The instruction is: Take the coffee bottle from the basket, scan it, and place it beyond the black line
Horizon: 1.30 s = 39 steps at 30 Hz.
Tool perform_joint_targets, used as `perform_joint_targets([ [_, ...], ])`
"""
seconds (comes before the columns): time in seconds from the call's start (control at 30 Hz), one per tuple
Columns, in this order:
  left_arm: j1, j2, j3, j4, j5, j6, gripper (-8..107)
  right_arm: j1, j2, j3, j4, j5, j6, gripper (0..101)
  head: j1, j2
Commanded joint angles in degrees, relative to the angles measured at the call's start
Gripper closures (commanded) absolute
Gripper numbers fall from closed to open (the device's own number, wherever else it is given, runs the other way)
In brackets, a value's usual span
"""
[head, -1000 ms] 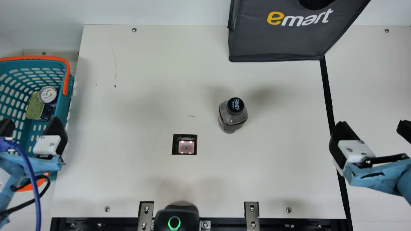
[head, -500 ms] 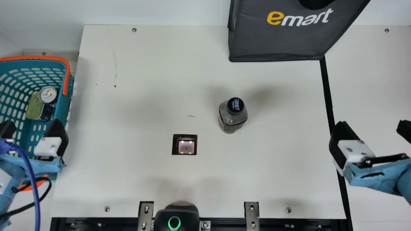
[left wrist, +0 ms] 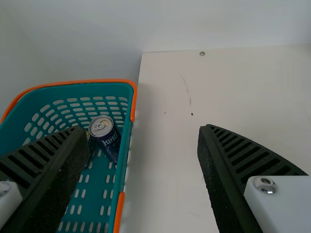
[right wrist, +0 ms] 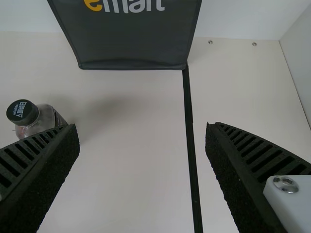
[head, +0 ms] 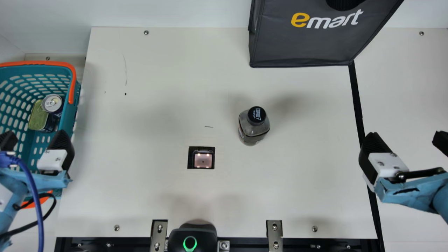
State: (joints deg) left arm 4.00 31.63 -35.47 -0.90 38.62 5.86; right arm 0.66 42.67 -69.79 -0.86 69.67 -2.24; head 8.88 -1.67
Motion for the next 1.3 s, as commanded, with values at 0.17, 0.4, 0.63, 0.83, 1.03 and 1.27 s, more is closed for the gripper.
perform_joint_targets([
  [0.17, 0.0, 0.0, 0.0, 0.0, 0.0, 0.0, 9, 0.0, 0.0, 0.0, 0.0, 0.0, 0.0, 10, -1.0, 0.1],
  [0.4, 0.0, 0.0, 0.0, 0.0, 0.0, 0.0, 9, 0.6, 0.5, -0.3, 0.0, -0.1, -0.2, 10, -1.0, 0.1],
  [0.63, 0.0, 0.0, 0.0, 0.0, 0.0, 0.0, 9, 2.7, 2.7, -0.3, 0.0, -1.1, -0.7, 10, -1.0, 0.1],
  [0.83, 0.0, 0.0, 0.0, 0.0, 0.0, 0.0, 9, 5.1, 4.5, 0.8, -0.3, -2.8, -0.3, 10, -1.0, 0.1],
  [1.03, 0.0, 0.0, 0.0, 0.0, 0.0, 0.0, 9, 8.1, 6.4, 2.0, -0.9, -4.8, 0.9, 10, -1.0, 0.1],
  [1.27, 0.0, 0.0, 0.0, 0.0, 0.0, 0.0, 9, 11.7, 9.0, 3.2, -1.5, -7.7, 2.4, 10, -1.0, 0.1],
])
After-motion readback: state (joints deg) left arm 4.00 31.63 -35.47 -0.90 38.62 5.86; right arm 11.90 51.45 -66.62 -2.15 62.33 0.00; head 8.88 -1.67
